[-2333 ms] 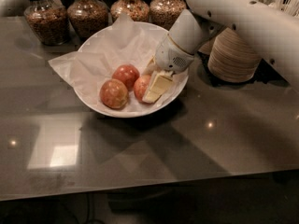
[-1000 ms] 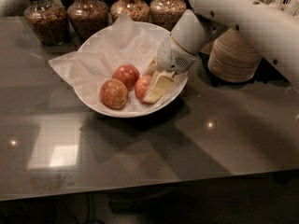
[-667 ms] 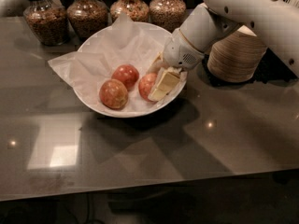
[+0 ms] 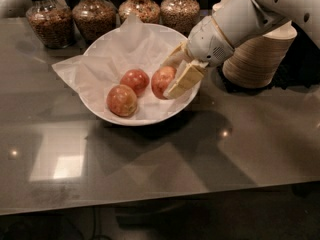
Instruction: Pick apple from white bowl
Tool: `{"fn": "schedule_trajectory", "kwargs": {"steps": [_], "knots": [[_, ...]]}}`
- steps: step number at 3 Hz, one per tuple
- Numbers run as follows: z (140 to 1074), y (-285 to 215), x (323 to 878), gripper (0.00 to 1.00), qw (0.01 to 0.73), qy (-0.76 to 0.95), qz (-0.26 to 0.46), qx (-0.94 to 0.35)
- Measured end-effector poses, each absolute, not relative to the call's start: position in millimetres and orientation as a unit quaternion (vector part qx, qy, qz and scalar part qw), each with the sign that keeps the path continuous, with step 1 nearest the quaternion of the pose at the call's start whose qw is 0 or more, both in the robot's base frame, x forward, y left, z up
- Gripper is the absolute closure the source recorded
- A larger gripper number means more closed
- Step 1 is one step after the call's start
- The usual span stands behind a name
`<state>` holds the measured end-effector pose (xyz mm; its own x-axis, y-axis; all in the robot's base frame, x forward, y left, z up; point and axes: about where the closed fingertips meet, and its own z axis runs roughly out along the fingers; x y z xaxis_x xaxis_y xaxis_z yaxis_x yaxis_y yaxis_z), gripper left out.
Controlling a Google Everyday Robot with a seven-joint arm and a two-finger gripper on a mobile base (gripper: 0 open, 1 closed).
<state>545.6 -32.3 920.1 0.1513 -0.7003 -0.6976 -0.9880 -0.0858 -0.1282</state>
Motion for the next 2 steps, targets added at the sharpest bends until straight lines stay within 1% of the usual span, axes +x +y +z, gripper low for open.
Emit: {"fn": "schedule_trajectory", "kwargs": {"steps": [2], "knots": [[962.2, -22.7, 534.2, 1.00, 0.364, 0.552, 0.270, -0.699]]}}
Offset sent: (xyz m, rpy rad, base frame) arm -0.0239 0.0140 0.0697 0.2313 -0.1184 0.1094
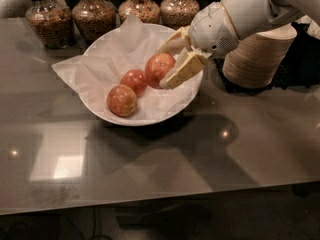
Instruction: Pick apple from white bowl
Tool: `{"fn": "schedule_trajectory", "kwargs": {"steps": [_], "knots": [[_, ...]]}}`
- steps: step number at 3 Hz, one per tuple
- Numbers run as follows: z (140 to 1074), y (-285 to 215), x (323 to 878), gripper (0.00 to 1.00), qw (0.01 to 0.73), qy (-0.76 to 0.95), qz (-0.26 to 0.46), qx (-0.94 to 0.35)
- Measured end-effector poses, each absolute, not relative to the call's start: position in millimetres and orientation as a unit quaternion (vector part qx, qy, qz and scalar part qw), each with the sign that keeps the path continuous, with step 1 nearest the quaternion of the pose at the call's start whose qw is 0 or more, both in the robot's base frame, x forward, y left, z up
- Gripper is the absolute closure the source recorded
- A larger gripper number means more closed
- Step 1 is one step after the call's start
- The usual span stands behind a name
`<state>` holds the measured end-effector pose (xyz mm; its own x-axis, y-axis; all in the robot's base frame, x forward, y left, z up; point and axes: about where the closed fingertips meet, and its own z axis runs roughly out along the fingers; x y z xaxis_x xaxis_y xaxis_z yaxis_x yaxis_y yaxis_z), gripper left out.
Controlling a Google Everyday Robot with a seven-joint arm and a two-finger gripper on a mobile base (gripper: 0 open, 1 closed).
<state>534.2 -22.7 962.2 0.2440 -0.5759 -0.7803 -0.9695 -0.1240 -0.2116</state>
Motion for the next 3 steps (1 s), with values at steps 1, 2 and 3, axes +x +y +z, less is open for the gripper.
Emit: {"fn": "schedule_trajectory", "kwargs": {"steps": [1, 2, 3], "knots": [[983.7, -14.1, 514.1, 1.00, 0.389, 0.518, 0.281, -0.708], [1003.1, -11.1, 494.1, 1.00, 0.414, 0.490, 0.290, -0.711], [1003.1, -11.1, 494.1, 1.00, 0.414, 0.490, 0.290, -0.711]]}}
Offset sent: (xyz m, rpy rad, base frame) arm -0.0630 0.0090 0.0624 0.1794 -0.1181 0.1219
